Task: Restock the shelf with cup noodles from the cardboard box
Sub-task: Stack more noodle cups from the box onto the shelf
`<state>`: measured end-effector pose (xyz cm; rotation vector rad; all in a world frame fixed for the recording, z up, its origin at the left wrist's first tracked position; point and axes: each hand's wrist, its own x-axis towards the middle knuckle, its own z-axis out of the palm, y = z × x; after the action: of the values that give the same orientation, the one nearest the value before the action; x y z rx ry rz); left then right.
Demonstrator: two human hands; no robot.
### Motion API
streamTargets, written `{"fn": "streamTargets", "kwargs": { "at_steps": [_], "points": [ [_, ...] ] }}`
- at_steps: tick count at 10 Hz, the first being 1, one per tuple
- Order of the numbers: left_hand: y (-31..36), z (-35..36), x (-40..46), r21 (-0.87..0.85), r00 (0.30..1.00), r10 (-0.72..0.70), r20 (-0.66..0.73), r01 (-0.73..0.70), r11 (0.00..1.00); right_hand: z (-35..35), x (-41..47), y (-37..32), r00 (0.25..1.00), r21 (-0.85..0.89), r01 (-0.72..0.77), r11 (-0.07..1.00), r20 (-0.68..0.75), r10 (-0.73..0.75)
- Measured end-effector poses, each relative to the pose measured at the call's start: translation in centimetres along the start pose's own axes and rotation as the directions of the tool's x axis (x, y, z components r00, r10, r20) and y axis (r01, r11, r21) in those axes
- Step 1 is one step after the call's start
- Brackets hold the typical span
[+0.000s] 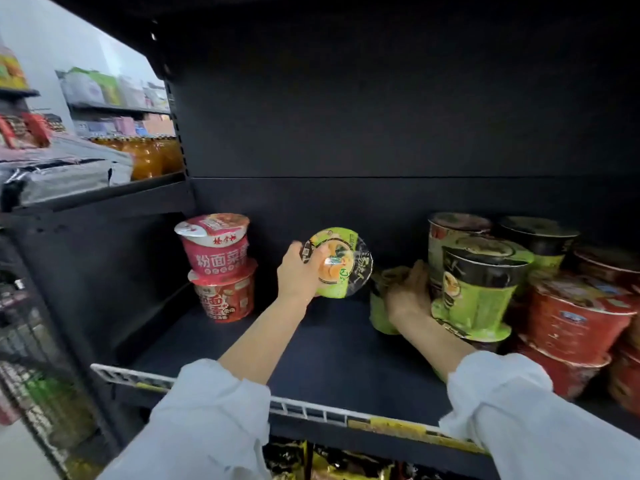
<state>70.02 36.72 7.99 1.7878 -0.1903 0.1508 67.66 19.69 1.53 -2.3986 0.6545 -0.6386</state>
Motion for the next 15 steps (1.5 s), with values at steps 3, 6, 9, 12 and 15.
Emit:
{"fn": "streamTargets", "kwargs": {
  "at_steps": [3, 6, 9, 12, 15],
  "points": [
    [0.1, 0.6, 4.2, -0.046, 0.988, -0.010, 0.155, 0.017, 0.999, -0.6, 1.4, -1.6, 0.976, -0.119, 0.159, 0.980, 0.166, -0.139],
    [3.7, 3.9, 7.0, -0.202, 0.936, -0.012, 0.353, 0.089, 0.975, -2.9, 2.6, -3.6, 0.972, 0.573, 0.229, 0.787, -0.180, -0.151],
    [1.5, 7.9, 7.6, -0.124, 0.872, 0.056, 0.487, 0.005, 0.992, -1.0, 4.5, -1.1, 0.972, 0.269, -0.059, 0.961, -0.205, 0.117],
    [0.6, 8.6, 7.2, 0.006, 0.883, 0.070, 0.464, -0.082, 0.997, -1.8, 4.5, -0.8, 0.981, 0.167, -0.177, 0.970, -0.053, 0.188],
    [0.9, 7.1, 0.9, 0.205, 0.927, 0.212, 0.310, -0.283, 0.937, -5.0, -0.6, -1.9, 0.988, 0.170, -0.077, 0.982, 0.142, 0.053]
  ]
}}
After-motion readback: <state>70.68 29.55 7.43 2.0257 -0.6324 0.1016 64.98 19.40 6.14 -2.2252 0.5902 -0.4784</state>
